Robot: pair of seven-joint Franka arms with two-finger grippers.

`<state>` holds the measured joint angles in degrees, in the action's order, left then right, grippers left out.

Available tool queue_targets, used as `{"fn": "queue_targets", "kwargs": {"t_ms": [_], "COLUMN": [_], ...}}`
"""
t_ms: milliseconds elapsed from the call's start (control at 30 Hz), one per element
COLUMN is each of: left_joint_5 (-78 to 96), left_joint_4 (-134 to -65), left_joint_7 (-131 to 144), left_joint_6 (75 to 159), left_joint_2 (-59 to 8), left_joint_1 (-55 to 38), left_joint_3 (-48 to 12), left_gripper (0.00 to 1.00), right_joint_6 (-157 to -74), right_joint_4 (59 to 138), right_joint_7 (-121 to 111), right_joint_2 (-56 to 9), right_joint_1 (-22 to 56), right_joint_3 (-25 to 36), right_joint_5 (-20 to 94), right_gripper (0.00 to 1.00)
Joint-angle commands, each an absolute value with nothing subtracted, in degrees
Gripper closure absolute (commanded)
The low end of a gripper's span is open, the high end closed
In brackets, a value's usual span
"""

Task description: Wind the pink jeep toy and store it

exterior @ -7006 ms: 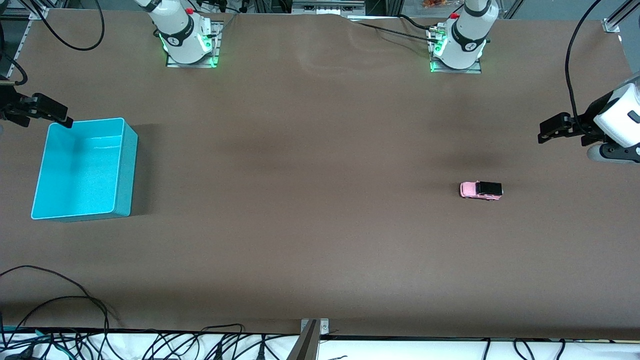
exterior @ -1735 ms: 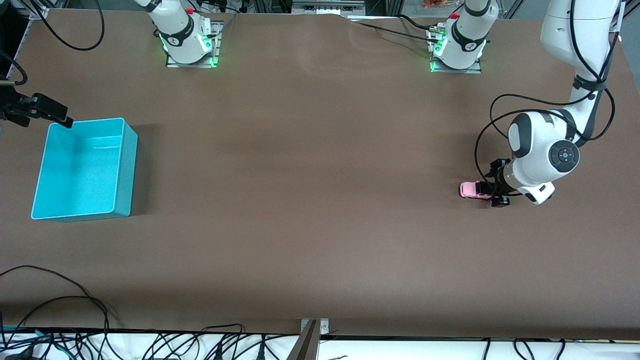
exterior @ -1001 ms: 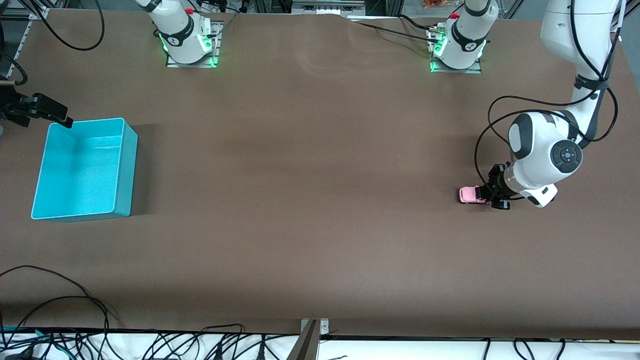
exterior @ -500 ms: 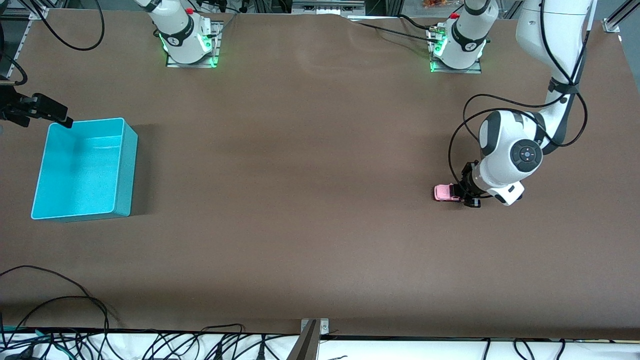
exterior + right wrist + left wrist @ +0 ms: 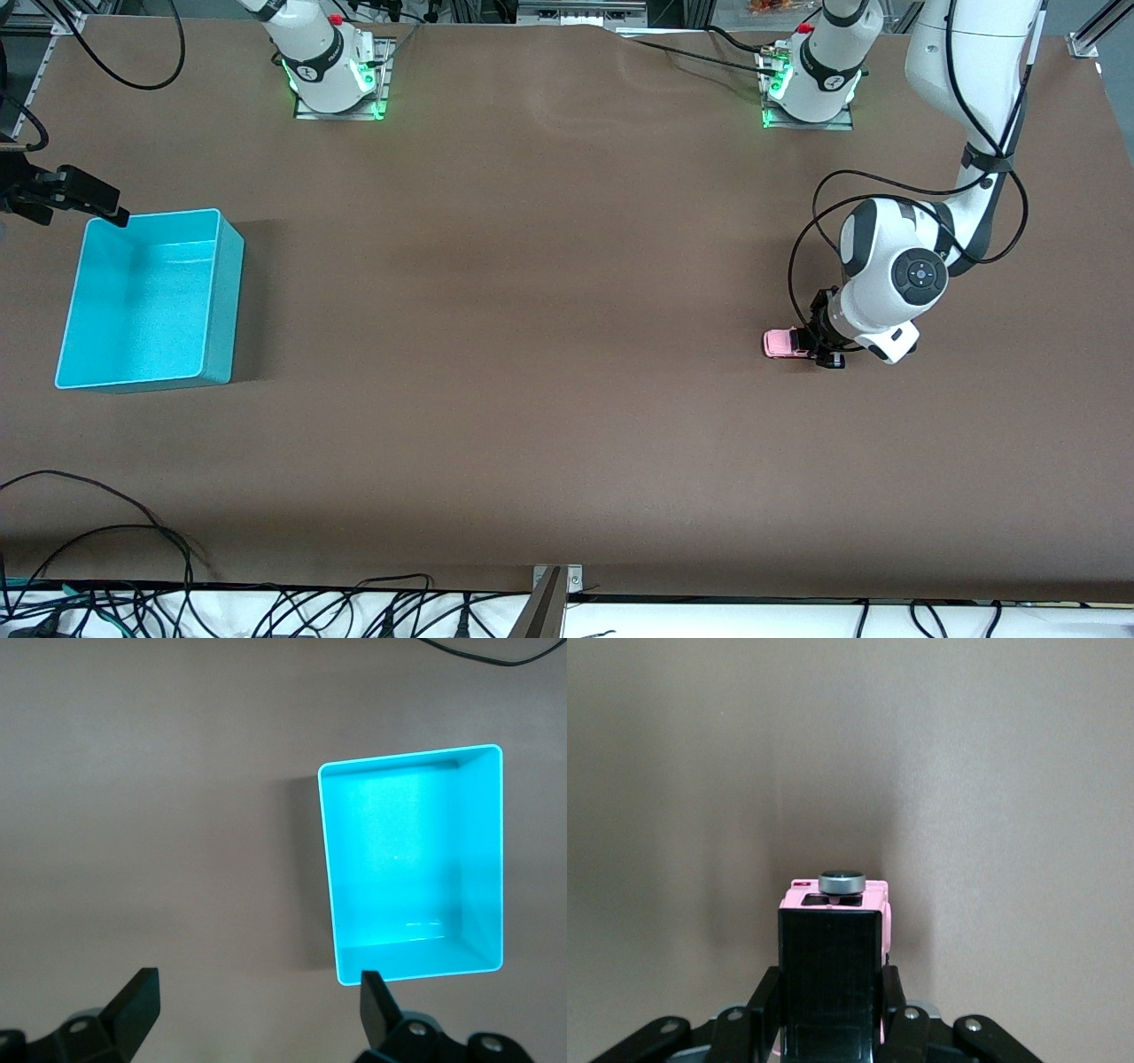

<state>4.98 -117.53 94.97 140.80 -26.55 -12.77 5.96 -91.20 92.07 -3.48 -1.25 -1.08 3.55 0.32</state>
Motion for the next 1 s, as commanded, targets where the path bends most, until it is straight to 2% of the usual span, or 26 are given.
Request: {"fn": "queue_targets", "kwargs": {"t_ms": [0, 967], "left_joint_5": [5.0, 1.6], "left_joint_4": [-118.4, -118.3], "left_joint_7": [93.5, 78.1], "left_joint_6": [143.4, 144.9], "left_joint_2": [-27.9, -29.6], "left_joint_1": [-10.8, 2.7], "left_joint_3": [6.2, 6.3], "left_gripper": [0.89, 0.87], "right_joint_6": [-90.6, -90.6], "right_joint_4": [91.2, 91.3], "right_joint_7": [-4.4, -4.2], "right_joint_2": [-1.4, -1.4], "right_joint_1": [-1.1, -1.0], "right_joint_3": [3.7, 3.6], "right_joint_5": [0.6, 0.6], "right_gripper": [0.00, 0.00]}}
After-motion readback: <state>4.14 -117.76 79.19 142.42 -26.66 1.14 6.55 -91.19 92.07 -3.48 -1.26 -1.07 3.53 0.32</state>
